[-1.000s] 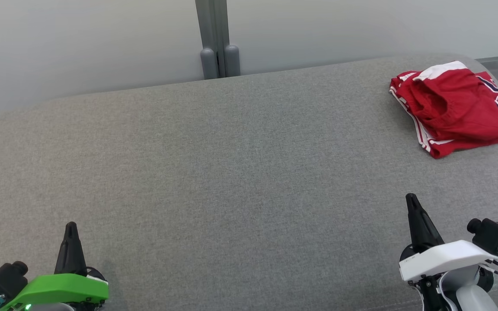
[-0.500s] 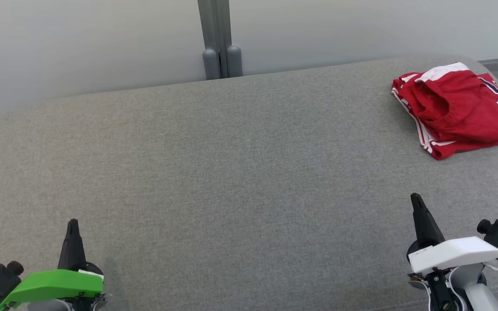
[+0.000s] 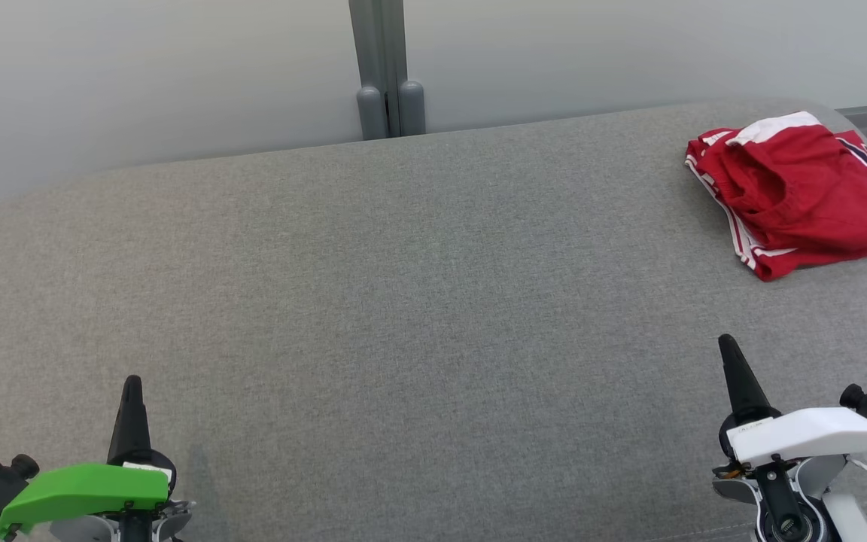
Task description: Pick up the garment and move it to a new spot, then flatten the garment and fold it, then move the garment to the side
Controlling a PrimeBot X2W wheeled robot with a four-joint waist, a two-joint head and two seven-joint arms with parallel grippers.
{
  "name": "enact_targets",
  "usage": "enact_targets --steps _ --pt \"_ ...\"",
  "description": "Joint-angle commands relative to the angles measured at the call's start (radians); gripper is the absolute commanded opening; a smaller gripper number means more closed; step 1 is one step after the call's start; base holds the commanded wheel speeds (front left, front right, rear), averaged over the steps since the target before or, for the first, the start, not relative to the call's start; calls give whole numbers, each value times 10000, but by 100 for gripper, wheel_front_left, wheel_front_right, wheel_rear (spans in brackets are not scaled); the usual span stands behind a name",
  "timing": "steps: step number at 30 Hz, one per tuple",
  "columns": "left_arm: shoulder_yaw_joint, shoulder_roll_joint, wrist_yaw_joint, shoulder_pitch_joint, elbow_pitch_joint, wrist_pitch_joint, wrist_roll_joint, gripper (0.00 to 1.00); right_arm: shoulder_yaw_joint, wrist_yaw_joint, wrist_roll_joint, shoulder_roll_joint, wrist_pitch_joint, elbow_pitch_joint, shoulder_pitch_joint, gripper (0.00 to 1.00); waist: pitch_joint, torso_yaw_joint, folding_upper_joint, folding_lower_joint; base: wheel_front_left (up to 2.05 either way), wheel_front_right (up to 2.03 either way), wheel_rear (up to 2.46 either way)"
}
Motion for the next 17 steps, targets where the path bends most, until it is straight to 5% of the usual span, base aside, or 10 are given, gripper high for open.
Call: enact_targets --steps 1,17 --pt "-3 42 -55 -272 -125 60 -301 0 -75 -5 321 -21 68 -54 -198 0 -3 6 0 0 0 0 0" --pt "-30 12 -70 -358 -185 477 -1820 0 -316 -7 1897 50 496 19 -276 0 -33 72 0 0 0 0 0"
